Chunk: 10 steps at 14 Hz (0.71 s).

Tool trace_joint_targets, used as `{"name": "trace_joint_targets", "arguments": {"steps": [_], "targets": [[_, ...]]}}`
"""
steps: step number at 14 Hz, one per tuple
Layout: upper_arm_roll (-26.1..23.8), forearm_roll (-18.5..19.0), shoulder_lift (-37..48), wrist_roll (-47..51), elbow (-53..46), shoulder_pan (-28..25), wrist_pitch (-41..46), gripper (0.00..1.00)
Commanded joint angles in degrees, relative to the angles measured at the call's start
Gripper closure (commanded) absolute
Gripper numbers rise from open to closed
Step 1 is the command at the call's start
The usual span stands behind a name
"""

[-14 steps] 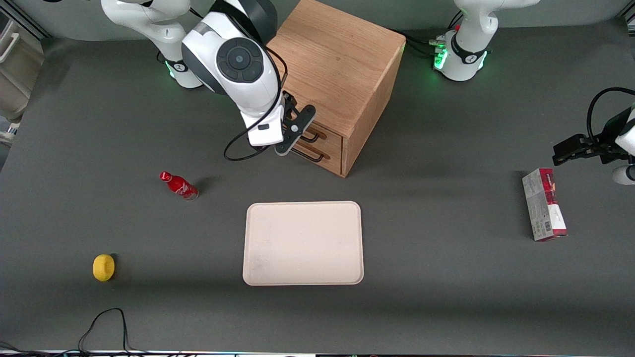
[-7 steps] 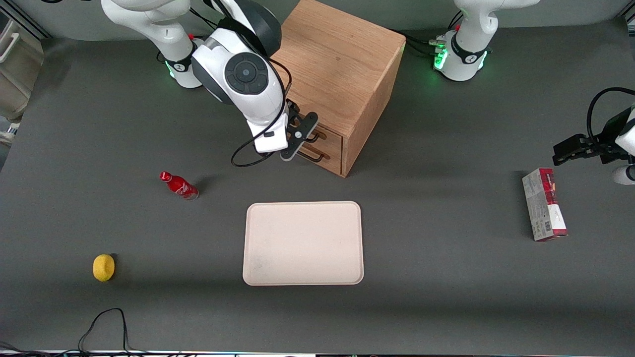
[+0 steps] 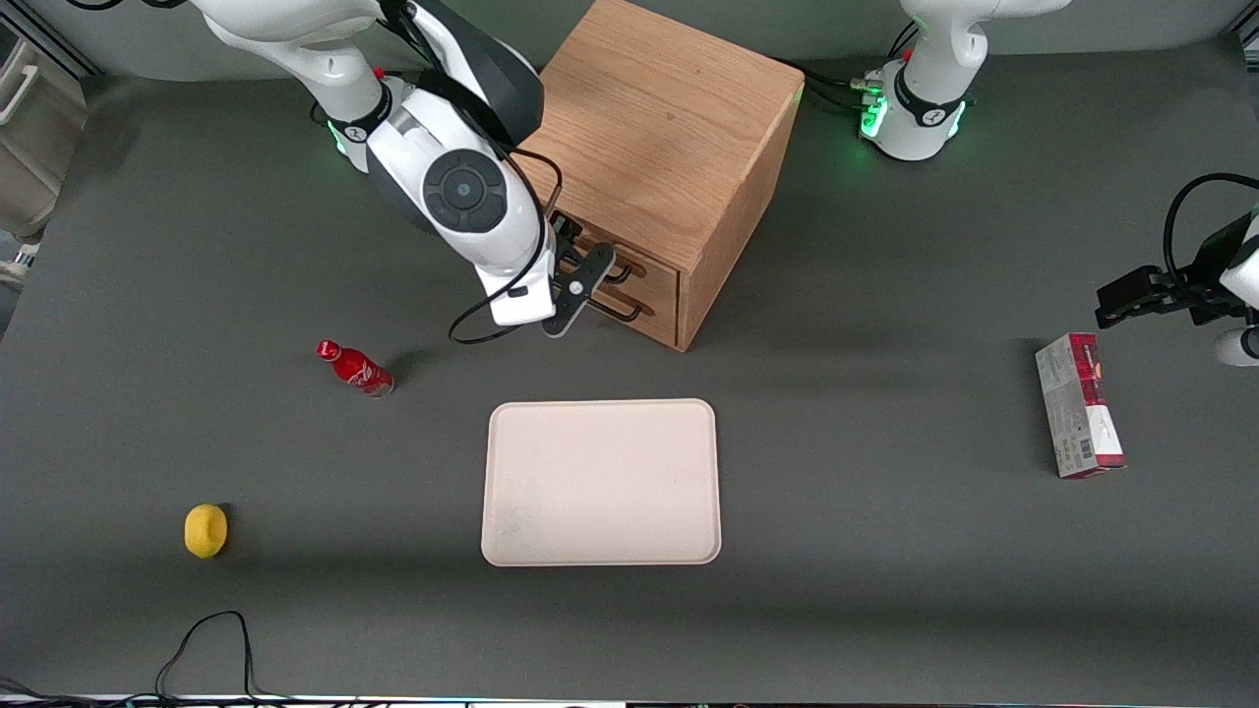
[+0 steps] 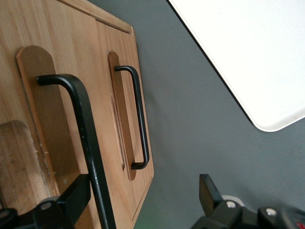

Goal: Open upper drawer

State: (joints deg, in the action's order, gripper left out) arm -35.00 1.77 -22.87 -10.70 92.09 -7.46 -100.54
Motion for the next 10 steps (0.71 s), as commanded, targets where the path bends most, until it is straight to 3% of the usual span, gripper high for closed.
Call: {"name": "trace_joint_targets", "arguments": {"steps": [1, 10], "targets": [[0.5, -1.2, 0.0, -2.0, 0.8, 0.3, -0.6, 0.0], [0.6, -1.3, -0.9, -3.2, 0.9, 0.4, -0.8, 0.0]]}}
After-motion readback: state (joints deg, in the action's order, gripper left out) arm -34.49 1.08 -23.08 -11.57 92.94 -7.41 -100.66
